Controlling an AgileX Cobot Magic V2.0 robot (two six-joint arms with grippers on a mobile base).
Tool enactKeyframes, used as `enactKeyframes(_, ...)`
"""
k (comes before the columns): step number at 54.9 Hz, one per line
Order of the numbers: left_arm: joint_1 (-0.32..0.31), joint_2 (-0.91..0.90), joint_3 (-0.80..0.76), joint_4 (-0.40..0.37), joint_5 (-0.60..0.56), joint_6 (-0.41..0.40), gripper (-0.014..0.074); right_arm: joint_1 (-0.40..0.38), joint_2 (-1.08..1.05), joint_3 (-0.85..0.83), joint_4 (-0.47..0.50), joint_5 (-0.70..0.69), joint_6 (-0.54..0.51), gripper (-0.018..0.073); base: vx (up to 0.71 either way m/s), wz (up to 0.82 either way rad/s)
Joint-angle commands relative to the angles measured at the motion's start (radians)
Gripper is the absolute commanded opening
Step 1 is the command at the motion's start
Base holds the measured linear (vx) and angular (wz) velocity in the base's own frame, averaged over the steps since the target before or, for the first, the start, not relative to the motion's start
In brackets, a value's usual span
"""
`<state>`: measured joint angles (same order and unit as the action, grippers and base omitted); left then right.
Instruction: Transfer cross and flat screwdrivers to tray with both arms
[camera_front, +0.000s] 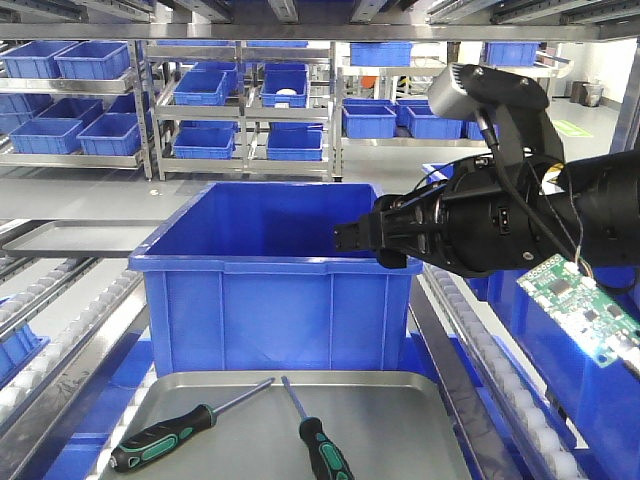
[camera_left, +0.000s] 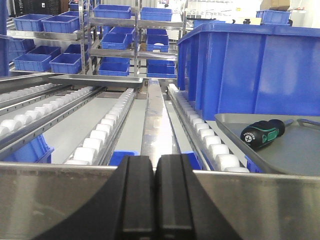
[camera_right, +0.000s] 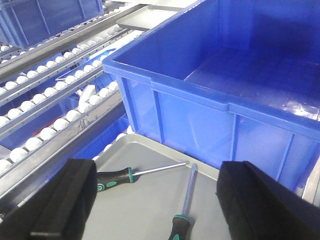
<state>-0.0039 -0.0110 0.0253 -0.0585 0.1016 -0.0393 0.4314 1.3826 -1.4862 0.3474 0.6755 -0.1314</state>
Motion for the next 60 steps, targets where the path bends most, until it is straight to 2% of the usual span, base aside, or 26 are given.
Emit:
enactKeyframes(1,0.003,-0.013,-0.023,0.001,-0.077,-0.011,-0.0006,-0.006,-0.031,-0.035,0.01,-0.076,-0.003,0.0568,0.0,0.0)
enactKeyframes(19,0.003,-0.013,-0.023,0.001,-0.077,-0.011,-0.0006,-0.006,-0.031,-0.035,0.01,-0.076,-0.003,0.0568,0.0,0.0)
enactKeyframes(31,0.003,-0.013,-0.023,0.001,-0.077,-0.011,-0.0006,-0.006,-0.106,0.023,-0.074,-0.087,0.007,0.0528,0.0,0.0)
enactKeyframes(38,0.003,-0.013,-0.023,0.001,-0.077,-0.011,-0.0006,-0.006,-0.282,0.237,-0.182,-0.186,0.076,0.0443,0.0,0.0)
enactKeyframes(48,0.003,-0.013,-0.023,0.001,-0.077,-0.011,-0.0006,-0.015,-0.585,0.598,-0.379,-0.381,0.185,0.0219,0.0,0.0)
enactKeyframes(56,0.003,-0.013,-0.023,0.001,-0.077,-0.011,-0.0006,-0.157,-0.811,0.863,-0.347,-0.449,0.188,-0.001,0.0,0.0)
enactKeyframes(60,0.003,-0.013,-0.023,0.001,-0.077,-0.011,-0.0006,-0.253,-0.923,0.987,-0.331,-0.47,0.18,-0.0013,0.0,0.0)
